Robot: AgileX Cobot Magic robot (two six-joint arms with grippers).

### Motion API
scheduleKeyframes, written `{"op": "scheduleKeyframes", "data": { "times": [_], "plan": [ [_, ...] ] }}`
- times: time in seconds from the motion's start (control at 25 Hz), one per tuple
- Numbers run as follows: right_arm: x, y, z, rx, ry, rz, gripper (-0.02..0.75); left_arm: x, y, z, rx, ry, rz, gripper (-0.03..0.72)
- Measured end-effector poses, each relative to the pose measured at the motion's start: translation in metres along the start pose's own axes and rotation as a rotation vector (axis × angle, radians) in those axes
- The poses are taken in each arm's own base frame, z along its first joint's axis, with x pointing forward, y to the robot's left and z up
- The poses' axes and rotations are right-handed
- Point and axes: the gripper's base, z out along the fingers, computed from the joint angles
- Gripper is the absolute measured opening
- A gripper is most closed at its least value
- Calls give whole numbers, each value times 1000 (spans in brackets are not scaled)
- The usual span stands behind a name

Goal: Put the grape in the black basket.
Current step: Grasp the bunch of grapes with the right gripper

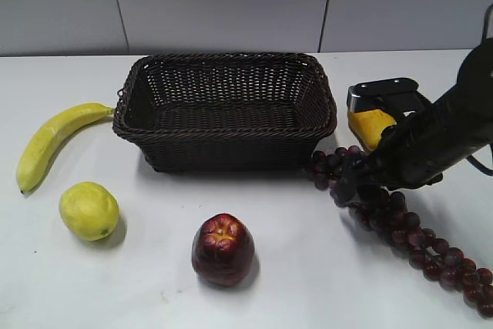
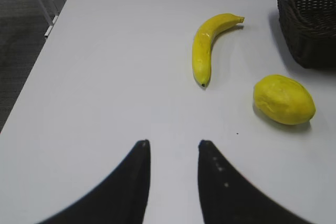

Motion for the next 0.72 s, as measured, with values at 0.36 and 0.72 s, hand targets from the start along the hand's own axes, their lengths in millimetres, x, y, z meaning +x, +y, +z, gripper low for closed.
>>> {"op": "scheduleKeyframes", "data": {
  "times": [0.36, 0.72],
  "plan": [
    [-6, -5, 35, 9, 56, 10, 577, 0, 0, 0, 0, 0, 0, 233],
    [-5, -4, 34, 0, 76, 13, 347, 0, 0, 0, 0, 0, 0, 233]
  ]
}}
